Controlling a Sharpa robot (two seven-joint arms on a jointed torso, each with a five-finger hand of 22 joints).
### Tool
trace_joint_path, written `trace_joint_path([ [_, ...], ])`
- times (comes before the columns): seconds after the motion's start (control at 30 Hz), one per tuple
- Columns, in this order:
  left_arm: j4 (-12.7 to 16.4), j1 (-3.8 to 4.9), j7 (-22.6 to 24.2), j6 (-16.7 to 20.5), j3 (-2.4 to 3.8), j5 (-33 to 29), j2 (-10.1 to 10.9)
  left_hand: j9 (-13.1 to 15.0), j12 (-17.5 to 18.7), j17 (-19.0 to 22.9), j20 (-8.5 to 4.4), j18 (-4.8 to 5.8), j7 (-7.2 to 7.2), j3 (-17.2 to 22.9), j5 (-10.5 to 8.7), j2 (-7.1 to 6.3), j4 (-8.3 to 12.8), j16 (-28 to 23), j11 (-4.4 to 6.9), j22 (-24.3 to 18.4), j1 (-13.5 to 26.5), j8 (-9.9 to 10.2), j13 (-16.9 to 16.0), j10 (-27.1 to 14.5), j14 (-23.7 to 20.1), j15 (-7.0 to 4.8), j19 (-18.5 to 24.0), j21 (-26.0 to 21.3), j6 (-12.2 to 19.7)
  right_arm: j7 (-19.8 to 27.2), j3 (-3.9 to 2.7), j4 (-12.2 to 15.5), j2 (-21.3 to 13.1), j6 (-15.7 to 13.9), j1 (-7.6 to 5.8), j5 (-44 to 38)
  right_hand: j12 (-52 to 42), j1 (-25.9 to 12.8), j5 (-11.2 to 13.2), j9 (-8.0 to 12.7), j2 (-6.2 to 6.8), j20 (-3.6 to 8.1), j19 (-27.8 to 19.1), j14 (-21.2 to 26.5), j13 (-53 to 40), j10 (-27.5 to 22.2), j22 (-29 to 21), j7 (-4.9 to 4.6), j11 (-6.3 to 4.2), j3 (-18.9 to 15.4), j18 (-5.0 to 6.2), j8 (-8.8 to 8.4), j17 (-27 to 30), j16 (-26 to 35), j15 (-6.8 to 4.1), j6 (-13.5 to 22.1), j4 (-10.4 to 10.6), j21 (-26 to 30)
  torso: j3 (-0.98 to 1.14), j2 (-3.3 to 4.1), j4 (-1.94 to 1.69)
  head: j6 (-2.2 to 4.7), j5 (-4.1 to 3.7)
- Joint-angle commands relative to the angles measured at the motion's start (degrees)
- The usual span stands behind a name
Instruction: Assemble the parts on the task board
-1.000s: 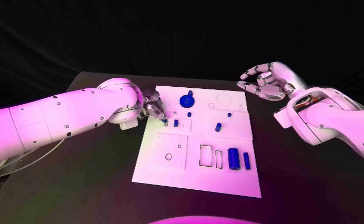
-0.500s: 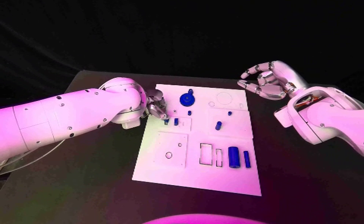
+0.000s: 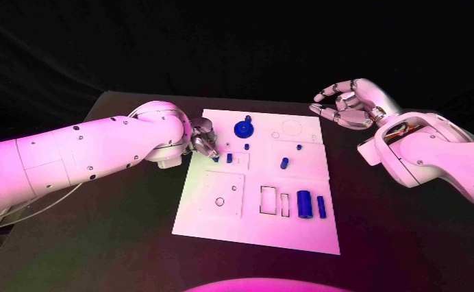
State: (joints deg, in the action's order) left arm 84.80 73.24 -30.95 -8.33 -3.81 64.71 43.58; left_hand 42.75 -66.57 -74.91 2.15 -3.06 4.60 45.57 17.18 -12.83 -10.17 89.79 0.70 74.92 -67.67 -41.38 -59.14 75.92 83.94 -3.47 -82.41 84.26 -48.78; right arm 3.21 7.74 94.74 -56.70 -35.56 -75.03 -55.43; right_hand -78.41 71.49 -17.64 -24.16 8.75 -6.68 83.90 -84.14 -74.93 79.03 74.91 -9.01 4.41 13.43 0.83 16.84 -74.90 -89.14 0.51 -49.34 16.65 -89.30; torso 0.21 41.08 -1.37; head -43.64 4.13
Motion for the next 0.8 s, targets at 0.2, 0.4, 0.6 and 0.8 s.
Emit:
trace_joint_path([
  [0.2,0.13,-0.14,-0.70,-1.71,-0.10,0.65,-0.01,0.46,-0.12,-15.09,-0.06,0.26,-0.80,8.31,0.36,-0.09,7.91,0.21,-0.04,3.12,0.89,-0.27,-0.15,0.46,6.06,-0.38,-0.48,0.33,-0.70,0.44,0.00,0.03,0.03,0.43,0.04,-0.19,0.01,-0.07,-0.16,-0.08,-0.49,0.41,5.38,-4.96,-3.19,0.18,14.36,0.20,-0.25,-0.26,-0.52,0.29,-11.27,0.36,-0.39,-0.19,-0.10,0.31,-0.03,0.02,-0.06,-0.04,0.02],
  [0.4,0.05,-0.14,-0.99,-1.87,-0.11,0.68,0.02,0.47,-0.11,-15.09,-0.07,0.27,-0.80,8.32,0.38,-0.10,7.91,0.21,-0.03,3.13,0.92,-0.29,-0.14,0.47,6.06,-0.38,-0.48,0.33,-0.70,0.46,0.00,0.01,0.04,0.42,0.04,-0.19,0.01,-0.07,-0.16,-0.08,-0.49,0.41,5.38,-4.96,-3.19,0.18,14.36,0.20,-0.25,-0.26,-0.52,0.29,-11.27,0.36,-0.39,-0.19,-0.10,0.31,-0.03,0.02,-0.03,-0.15,0.07],
  [0.6,-0.20,-0.15,-1.07,-2.13,-0.11,0.69,0.02,0.49,-0.14,-15.09,-0.07,0.28,-0.81,8.33,0.44,-0.12,7.90,0.21,-0.03,3.18,0.99,-0.33,-0.17,0.49,6.06,-0.39,-0.51,0.36,-0.72,0.45,0.00,0.03,0.02,0.42,0.05,-0.19,0.01,-0.07,-0.16,-0.08,-0.49,0.41,5.38,-4.96,-3.19,0.18,14.36,0.20,-0.25,-0.26,-0.52,0.29,-11.27,0.36,-0.39,-0.19,-0.10,0.31,0.02,0.02,-0.04,-0.01,0.07],
  [0.8,-0.26,-0.15,-1.46,-2.95,-0.12,0.69,-0.03,0.87,-0.25,-15.09,-0.12,0.33,-1.05,8.37,0.62,-0.28,7.78,0.21,0.13,3.41,1.79,-0.94,-0.26,0.71,6.06,-0.50,-0.65,0.46,-1.04,0.45,0.00,0.05,-0.01,0.43,0.05,-0.19,0.01,-0.07,-0.16,-0.08,-0.49,0.41,5.38,-4.96,-3.19,0.18,14.36,0.20,-0.25,-0.26,-0.52,0.29,-11.27,0.36,-0.39,-0.19,-0.10,0.31,0.01,0.02,0.00,-0.16,0.08],
])
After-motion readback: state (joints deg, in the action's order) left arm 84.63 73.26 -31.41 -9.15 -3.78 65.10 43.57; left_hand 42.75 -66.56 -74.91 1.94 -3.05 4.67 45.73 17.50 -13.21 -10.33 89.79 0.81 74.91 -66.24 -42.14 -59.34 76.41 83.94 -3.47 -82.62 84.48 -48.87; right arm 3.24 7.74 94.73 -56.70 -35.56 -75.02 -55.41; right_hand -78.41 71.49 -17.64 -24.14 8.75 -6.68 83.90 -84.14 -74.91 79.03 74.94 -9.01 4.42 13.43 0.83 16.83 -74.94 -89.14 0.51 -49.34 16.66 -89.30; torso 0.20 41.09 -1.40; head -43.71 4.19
